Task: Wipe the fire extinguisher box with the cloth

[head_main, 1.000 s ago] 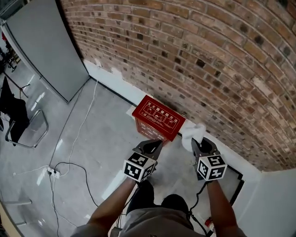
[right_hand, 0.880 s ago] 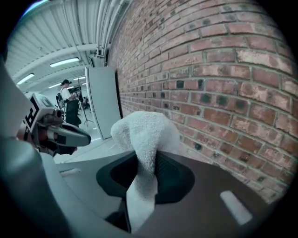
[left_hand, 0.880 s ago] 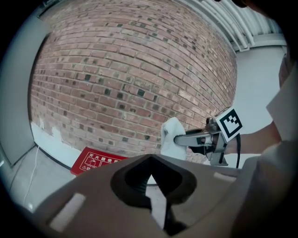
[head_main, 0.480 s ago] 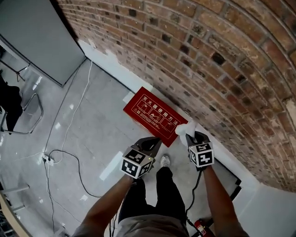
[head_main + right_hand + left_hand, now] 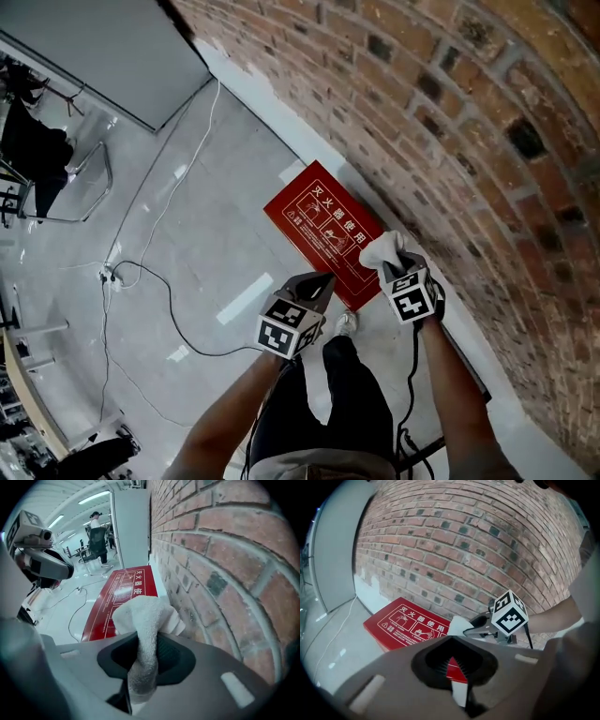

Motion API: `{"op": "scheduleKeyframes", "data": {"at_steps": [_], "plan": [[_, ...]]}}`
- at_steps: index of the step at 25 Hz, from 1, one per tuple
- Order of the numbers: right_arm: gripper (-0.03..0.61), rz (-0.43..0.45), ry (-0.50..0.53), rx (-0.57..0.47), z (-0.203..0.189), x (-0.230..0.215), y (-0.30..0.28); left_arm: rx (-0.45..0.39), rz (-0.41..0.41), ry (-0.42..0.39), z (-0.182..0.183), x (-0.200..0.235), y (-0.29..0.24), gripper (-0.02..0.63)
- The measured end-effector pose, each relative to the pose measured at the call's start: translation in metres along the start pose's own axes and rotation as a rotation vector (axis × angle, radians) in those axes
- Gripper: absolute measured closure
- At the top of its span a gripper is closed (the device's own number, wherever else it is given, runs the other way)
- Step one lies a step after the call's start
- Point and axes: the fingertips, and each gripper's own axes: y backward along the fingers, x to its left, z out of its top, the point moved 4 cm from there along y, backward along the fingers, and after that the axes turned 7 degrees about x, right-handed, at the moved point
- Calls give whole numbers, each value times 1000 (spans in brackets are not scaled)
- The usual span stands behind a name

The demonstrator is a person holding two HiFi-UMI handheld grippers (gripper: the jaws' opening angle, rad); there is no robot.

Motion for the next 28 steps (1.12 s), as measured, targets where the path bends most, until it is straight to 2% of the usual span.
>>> {"op": "scheduleKeyframes", "data": {"at_steps": [6,15,20,25,28], "plan": [[457,30,88,25,48,9,-22,-13,68,71,-2,36,2,614],[457,5,150,41,170,25,-62,-54,105,82,10,98,24,614],[457,-26,178,28,235,33,-86,-43,79,63,9,137,41,614],[459,-16,174,36,278,59,-100,-25,43,56,-10,172,64,614],[462,-19,175,28,290,82,-103,-10,36,59,-21,193,76,614]]}}
